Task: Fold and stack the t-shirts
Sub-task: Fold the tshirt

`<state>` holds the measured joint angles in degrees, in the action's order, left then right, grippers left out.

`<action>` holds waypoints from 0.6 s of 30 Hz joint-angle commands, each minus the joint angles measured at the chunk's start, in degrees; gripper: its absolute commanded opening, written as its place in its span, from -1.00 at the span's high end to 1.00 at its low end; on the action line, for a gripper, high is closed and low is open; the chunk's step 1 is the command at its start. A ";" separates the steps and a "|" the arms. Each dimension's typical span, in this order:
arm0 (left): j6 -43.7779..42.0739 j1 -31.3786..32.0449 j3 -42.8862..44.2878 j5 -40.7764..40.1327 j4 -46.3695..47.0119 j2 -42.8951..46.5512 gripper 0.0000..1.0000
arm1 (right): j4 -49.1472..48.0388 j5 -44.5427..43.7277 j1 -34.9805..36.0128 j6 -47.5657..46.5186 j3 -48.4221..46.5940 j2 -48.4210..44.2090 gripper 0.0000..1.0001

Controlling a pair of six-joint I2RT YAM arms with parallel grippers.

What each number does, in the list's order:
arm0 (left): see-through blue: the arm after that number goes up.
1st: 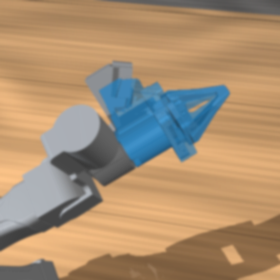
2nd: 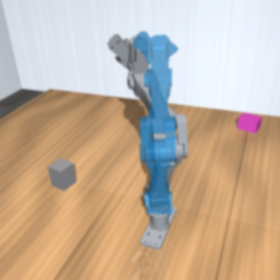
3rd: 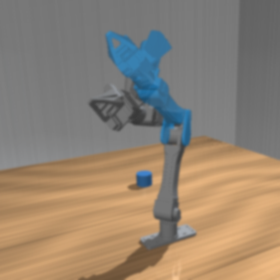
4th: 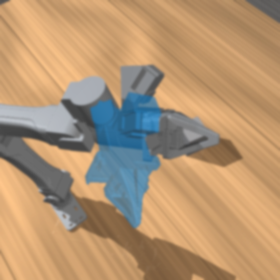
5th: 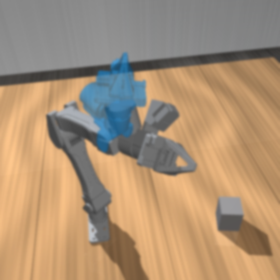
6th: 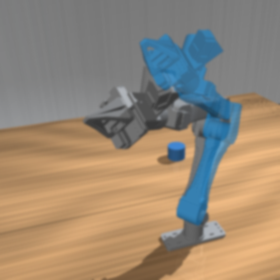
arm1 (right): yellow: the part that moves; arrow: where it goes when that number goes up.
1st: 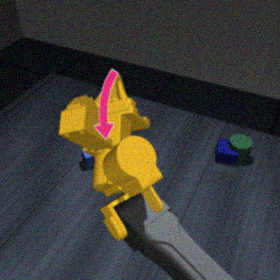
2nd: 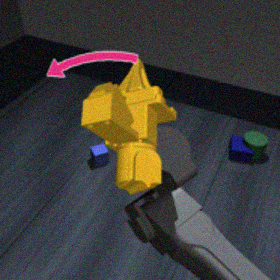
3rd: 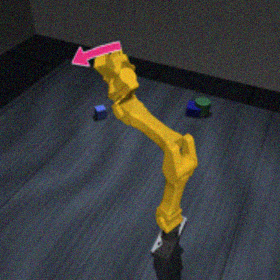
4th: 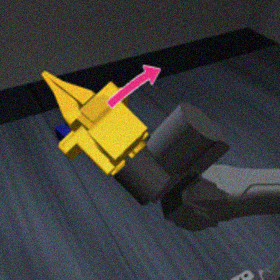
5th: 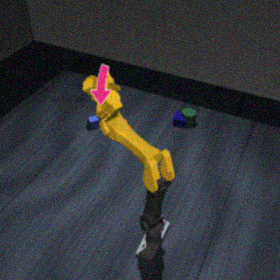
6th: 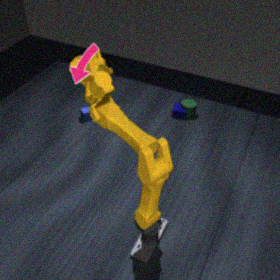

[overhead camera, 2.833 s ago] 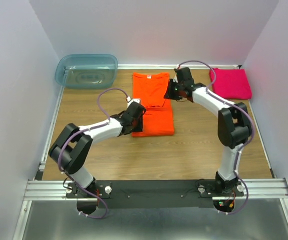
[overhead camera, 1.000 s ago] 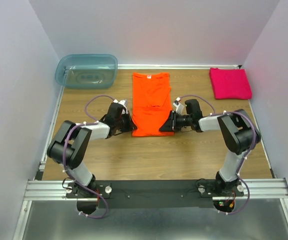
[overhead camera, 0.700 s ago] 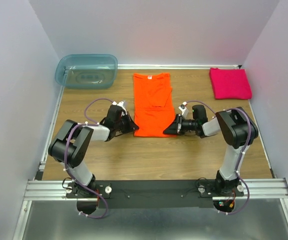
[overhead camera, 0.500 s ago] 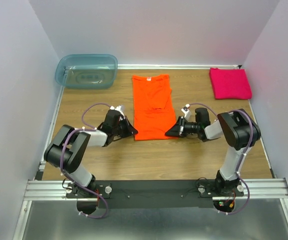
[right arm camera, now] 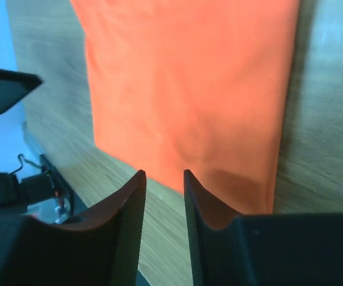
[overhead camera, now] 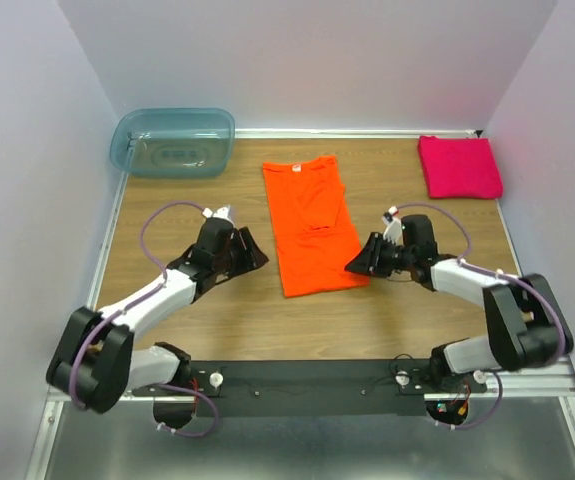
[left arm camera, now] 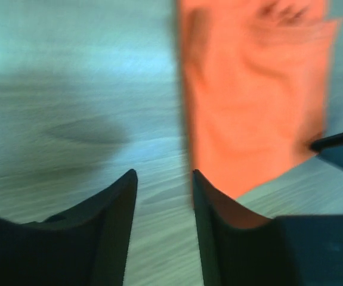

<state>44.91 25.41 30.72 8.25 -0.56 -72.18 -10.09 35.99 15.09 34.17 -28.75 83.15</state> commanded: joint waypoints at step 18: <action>16.70 25.21 16.65 -23.19 -24.05 -12.36 -0.25 | 45.42 -41.96 11.10 -4.38 -18.71 -5.29 -0.66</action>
<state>56.45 48.77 44.36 -9.37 -21.74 -81.47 30.13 0.01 24.56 29.91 -46.13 76.51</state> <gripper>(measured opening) 0.627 0.829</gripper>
